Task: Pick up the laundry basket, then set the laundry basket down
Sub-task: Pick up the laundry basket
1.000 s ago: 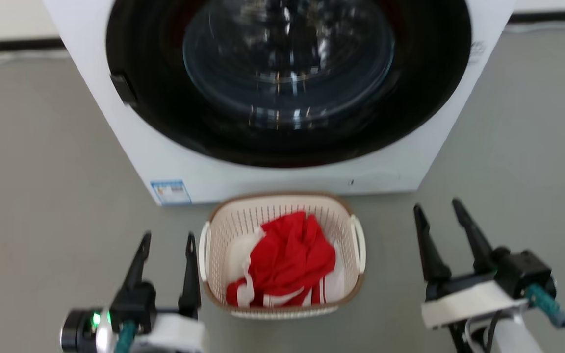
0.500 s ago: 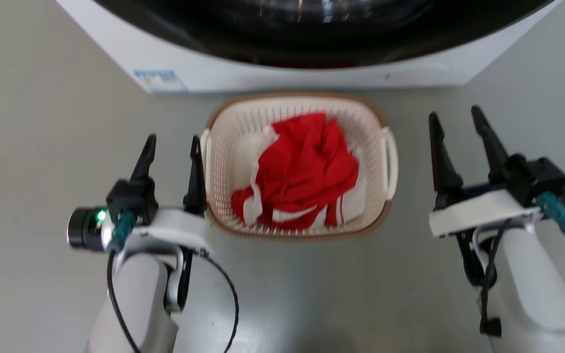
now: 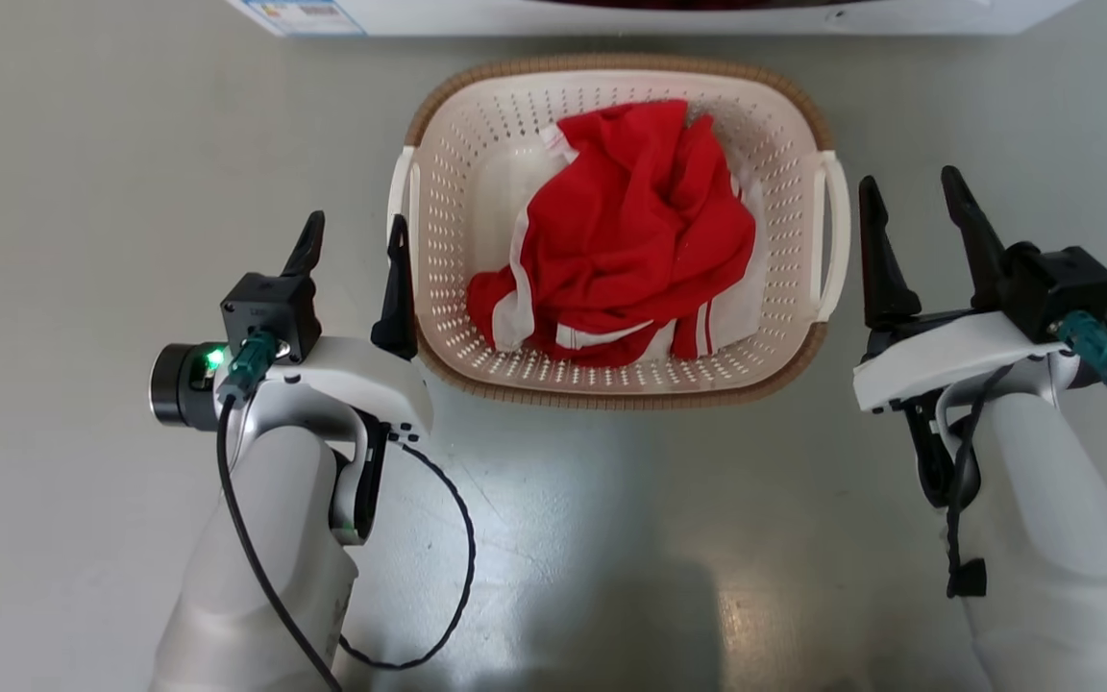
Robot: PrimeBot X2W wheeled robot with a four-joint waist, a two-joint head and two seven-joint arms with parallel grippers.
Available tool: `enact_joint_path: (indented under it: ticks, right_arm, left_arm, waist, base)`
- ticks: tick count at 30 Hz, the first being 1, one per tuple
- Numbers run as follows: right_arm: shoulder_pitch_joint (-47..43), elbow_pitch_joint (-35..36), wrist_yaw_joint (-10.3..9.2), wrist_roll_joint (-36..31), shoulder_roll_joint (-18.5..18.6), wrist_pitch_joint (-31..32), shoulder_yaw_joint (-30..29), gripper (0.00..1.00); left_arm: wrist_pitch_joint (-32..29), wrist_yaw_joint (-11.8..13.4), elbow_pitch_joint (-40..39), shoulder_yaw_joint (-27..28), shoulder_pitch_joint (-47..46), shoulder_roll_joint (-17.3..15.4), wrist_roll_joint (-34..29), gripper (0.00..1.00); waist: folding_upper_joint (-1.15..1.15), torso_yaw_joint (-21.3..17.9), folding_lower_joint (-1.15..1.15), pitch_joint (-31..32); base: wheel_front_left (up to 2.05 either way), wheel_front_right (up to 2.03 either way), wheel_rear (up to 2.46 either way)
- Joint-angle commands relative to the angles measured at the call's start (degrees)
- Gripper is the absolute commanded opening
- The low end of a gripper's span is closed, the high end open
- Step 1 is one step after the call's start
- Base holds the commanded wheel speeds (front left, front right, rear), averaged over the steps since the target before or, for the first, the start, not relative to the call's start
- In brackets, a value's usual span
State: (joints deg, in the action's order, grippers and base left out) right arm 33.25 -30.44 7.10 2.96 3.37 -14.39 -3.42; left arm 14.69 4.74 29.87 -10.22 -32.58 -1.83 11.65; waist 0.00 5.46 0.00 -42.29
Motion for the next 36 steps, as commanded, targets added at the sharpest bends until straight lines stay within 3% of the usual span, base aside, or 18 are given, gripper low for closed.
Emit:
enact_joint_path:
  ticks: [1,16,36]
  right_arm:
    - [-0.1,0.4,0.39,-0.7,-0.5,-0.6,1.1,1.00]
    - [6.7,-10.4,0.39,-2.2,-0.5,-0.6,0.9,1.00]
    - [11.5,-17.5,0.39,-1.7,-0.5,-0.6,3.7,1.00]
  left_arm:
    - [0.3,-0.4,-0.4,1.2,-0.5,-1.1,0.5,1.00]
    - [0.3,-2.0,12.5,-1.1,-8.9,-1.1,2.6,1.00]
    - [0.3,-4.3,25.7,-5.2,-17.4,-1.1,3.6,1.00]
  waist:
    - [0.00,0.2,0.00,-1.0]
    - [0.00,1.3,0.00,-7.6]
    - [0.00,1.2,0.00,-11.5]
  base:
    - [0.00,0.00,0.00]
    - [0.00,0.00,0.00]
    - [0.00,0.00,0.00]
